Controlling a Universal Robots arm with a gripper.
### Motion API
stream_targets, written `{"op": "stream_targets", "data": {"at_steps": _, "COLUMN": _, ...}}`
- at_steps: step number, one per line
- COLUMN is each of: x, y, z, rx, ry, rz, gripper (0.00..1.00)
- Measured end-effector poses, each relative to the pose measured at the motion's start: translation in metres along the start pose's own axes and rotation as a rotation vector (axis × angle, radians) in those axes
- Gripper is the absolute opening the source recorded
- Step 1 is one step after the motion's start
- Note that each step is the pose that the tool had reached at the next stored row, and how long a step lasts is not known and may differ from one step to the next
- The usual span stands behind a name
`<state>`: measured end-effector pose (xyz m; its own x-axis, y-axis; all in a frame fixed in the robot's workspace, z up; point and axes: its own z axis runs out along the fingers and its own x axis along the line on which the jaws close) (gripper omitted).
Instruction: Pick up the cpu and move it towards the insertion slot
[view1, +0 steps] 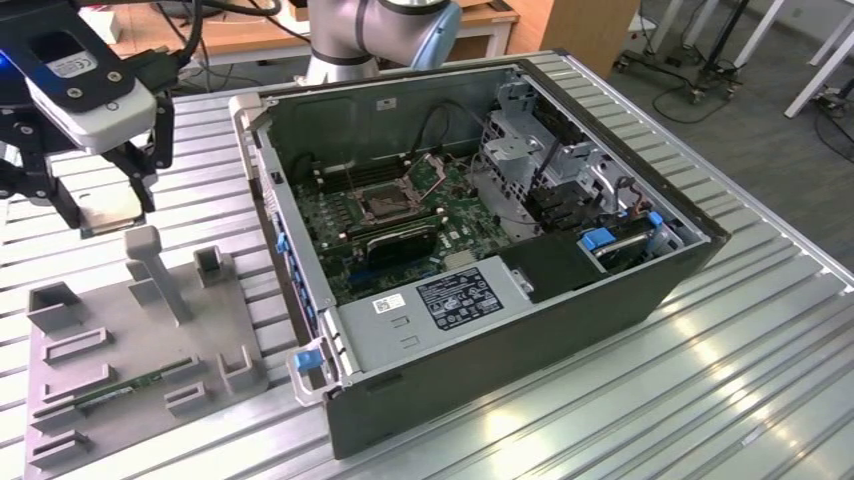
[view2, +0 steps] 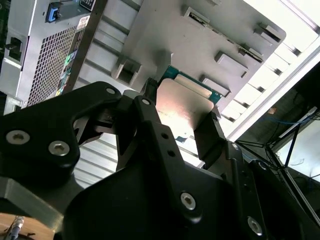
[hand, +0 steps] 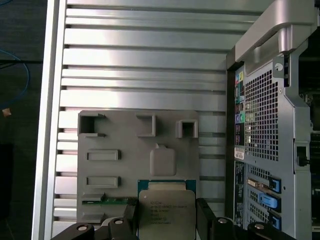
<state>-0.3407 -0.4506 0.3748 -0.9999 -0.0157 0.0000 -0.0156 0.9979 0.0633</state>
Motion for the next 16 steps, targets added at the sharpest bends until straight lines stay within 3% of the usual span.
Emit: {"op": "stream_targets", "data": {"at_steps": 16, "x": -0.0203, "y": -0.0003, "z": 0.0001, "rx": 0.0, "ry": 0.0, "rz": 0.0, "gripper": 0.54}}
